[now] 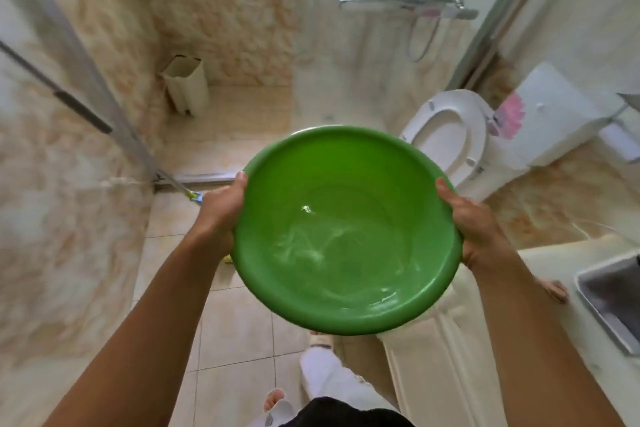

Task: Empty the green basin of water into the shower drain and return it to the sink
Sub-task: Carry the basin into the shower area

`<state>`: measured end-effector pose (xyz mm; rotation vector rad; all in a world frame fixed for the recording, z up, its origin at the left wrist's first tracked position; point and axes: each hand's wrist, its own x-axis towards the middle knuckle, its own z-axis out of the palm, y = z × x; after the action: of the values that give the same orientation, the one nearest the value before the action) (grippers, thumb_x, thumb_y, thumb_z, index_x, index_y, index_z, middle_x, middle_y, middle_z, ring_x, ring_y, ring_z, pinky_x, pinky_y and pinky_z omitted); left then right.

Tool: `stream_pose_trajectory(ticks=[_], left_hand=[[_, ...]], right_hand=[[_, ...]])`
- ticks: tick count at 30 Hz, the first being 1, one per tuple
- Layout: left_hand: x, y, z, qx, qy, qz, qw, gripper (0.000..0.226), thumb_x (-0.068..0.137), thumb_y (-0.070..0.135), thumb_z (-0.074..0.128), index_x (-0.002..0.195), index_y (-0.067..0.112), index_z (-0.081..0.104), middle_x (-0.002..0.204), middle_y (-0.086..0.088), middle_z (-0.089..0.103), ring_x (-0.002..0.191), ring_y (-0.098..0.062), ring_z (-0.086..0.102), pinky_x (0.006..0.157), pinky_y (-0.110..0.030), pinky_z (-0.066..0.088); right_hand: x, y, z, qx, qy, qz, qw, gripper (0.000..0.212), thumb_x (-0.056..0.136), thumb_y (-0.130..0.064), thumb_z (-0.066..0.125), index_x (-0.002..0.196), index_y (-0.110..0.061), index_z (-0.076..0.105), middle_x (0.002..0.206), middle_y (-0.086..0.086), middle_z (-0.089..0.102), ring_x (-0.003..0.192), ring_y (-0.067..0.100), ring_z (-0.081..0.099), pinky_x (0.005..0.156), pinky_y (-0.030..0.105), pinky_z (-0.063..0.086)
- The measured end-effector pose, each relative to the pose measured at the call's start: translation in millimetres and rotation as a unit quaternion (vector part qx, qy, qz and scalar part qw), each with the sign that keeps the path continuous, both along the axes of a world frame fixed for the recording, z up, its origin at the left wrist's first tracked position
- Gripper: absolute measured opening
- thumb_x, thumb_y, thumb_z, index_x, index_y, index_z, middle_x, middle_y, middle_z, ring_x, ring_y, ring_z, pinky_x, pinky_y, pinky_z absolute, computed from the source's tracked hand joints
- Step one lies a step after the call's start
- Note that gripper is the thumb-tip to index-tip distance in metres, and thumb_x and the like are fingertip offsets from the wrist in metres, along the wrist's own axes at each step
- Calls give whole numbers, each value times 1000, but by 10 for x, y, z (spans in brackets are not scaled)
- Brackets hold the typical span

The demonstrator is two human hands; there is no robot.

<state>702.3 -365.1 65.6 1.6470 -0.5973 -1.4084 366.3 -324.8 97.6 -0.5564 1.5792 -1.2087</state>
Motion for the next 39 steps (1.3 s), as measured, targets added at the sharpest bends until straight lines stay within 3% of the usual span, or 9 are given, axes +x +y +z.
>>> stream_pose_trajectory(ticks=[3, 8, 14, 17, 23, 29, 32, 36, 39], left_hand=[[276, -244, 26, -1, 3, 43, 999, 45, 96, 44, 55, 116, 5, 66, 106, -18, 72, 91, -33, 71, 79, -47, 59], [567, -705, 165, -16, -3, 102, 995, 36, 99, 38, 52, 103, 5, 66, 91, -13, 71, 71, -22, 71, 57, -31, 57], [920, -1346, 469, -40, -35, 194, 980, 49, 95, 40, 58, 119, -1, 64, 106, -19, 71, 84, -28, 71, 74, -40, 57], [1075, -1629, 611, -53, -40, 205, 977, 48, 95, 42, 57, 120, 3, 63, 110, -19, 72, 84, -28, 72, 78, -43, 58], [1364, -2192, 862, -56, -57, 220, 972, 35, 97, 40, 55, 96, 6, 65, 66, -6, 75, 54, -17, 72, 45, -29, 56], [1751, -2726, 881, -54, -38, 179, 982, 48, 96, 46, 52, 120, 5, 65, 104, -17, 73, 81, -27, 74, 57, -36, 59], [2009, -3009, 913, -43, -25, 158, 986, 49, 97, 47, 50, 120, 6, 63, 100, -18, 74, 72, -27, 75, 53, -38, 59], [2329, -3341, 896, -27, -22, 139, 990, 60, 92, 58, 49, 126, 11, 61, 106, -20, 73, 87, -35, 73, 81, -54, 56], [2475, -3556, 918, -30, -14, 136, 990, 55, 97, 52, 45, 122, 6, 60, 105, -23, 70, 83, -33, 70, 51, -44, 59]], right_hand=[[234, -617, 39, -14, 4, 51, 999, 36, 87, -32, 69, 102, 0, 68, 82, 12, 77, 73, 27, 75, 57, 35, 60], [552, -1565, 28, -19, -29, 127, 991, 39, 87, -29, 70, 106, 5, 67, 84, 17, 77, 75, 30, 75, 61, 42, 61], [957, -2706, 358, -58, -30, 222, 973, 28, 89, -25, 67, 97, 2, 66, 73, 13, 76, 65, 26, 74, 53, 38, 60], [1153, -3113, 533, -89, -3, 244, 966, 22, 90, -25, 66, 88, -3, 65, 82, 16, 73, 69, 28, 73, 54, 37, 61], [1484, -3796, 705, -117, 38, 261, 957, 26, 90, -29, 67, 83, -4, 66, 83, 16, 72, 70, 27, 72, 61, 39, 62], [1768, -4243, 791, -119, 48, 248, 960, 28, 90, -28, 67, 88, 0, 65, 80, 16, 71, 54, 18, 71, 50, 32, 59], [1974, -4455, 855, -111, 58, 238, 963, 28, 90, -28, 67, 85, 0, 66, 78, 15, 71, 51, 17, 71, 47, 30, 58], [2255, -4692, 891, -110, 66, 227, 965, 28, 90, -26, 67, 84, 0, 65, 75, 15, 71, 50, 17, 70, 45, 30, 57], [2431, -4859, 894, -105, 67, 219, 968, 27, 90, -26, 67, 79, -2, 64, 65, 11, 71, 49, 18, 70, 43, 29, 56]])
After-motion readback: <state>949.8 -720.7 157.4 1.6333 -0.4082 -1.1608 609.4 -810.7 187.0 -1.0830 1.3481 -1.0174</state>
